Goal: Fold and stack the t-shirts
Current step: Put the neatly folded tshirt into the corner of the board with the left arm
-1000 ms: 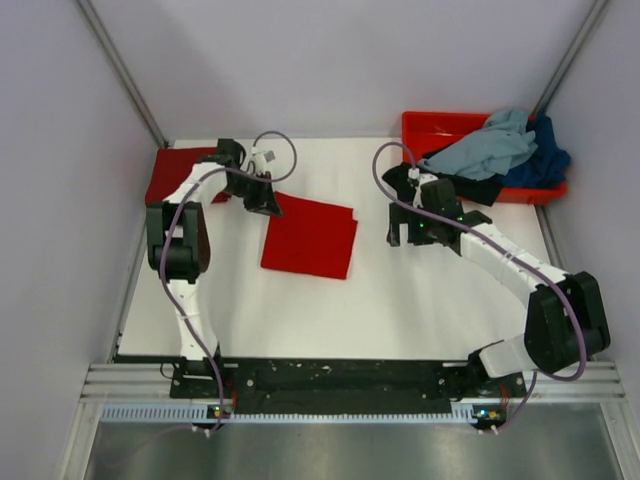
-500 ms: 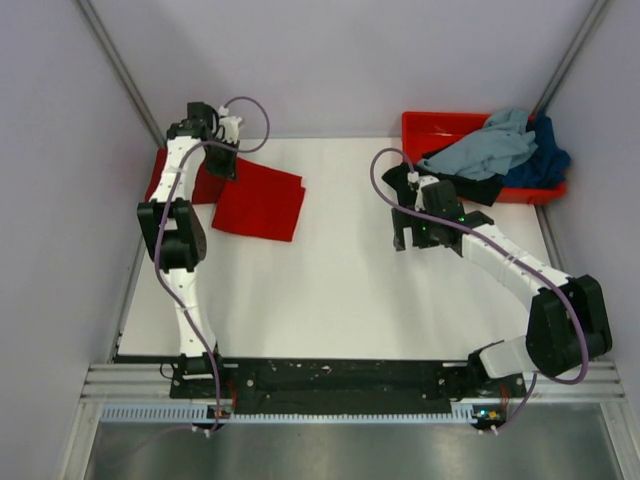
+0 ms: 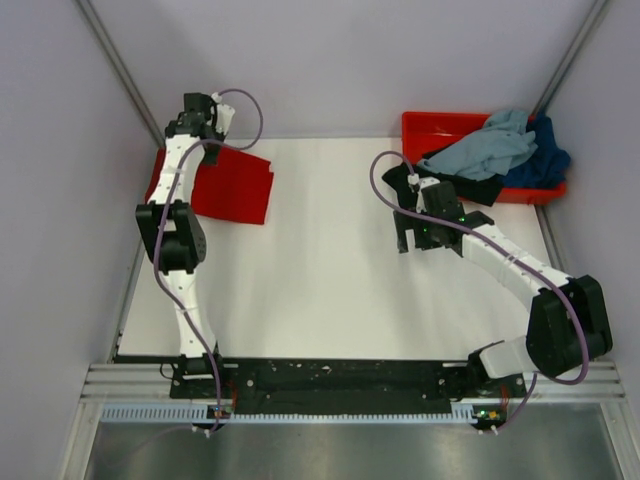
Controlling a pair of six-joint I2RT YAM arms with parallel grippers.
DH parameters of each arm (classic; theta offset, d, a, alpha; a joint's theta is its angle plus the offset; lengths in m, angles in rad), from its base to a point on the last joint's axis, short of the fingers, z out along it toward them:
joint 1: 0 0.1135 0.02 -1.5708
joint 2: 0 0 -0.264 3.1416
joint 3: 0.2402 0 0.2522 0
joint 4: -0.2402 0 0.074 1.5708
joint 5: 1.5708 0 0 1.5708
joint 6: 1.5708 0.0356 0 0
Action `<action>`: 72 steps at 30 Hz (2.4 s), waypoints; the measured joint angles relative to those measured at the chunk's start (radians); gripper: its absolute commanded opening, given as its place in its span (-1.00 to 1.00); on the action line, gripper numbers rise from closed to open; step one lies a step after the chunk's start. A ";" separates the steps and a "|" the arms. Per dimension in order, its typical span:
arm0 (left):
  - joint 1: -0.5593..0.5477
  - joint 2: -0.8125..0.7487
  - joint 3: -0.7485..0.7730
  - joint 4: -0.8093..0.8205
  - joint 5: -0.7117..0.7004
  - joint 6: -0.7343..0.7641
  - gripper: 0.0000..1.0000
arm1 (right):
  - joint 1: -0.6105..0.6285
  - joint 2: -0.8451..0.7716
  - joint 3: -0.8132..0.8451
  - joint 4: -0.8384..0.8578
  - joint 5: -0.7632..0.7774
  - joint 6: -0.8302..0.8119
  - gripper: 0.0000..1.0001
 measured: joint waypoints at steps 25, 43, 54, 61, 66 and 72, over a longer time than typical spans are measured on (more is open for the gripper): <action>-0.015 -0.074 0.050 0.224 -0.259 0.280 -1.00 | 0.000 0.014 0.000 -0.011 0.060 -0.018 0.97; 0.070 0.112 0.096 0.431 -0.296 0.298 0.52 | 0.000 0.014 0.000 -0.045 0.079 -0.049 0.97; 0.090 0.217 0.093 0.638 -0.452 0.398 0.98 | 0.000 -0.018 0.000 -0.068 0.082 -0.052 0.97; 0.056 -0.090 -0.240 0.512 -0.217 0.275 0.37 | 0.000 -0.042 0.002 -0.068 0.074 -0.053 0.97; 0.000 -0.217 -0.355 0.384 -0.003 0.204 0.43 | 0.000 -0.046 0.002 -0.069 0.066 -0.053 0.97; -0.126 -0.264 -0.489 0.265 0.119 0.131 0.62 | 0.000 -0.091 -0.021 -0.056 0.071 -0.056 0.97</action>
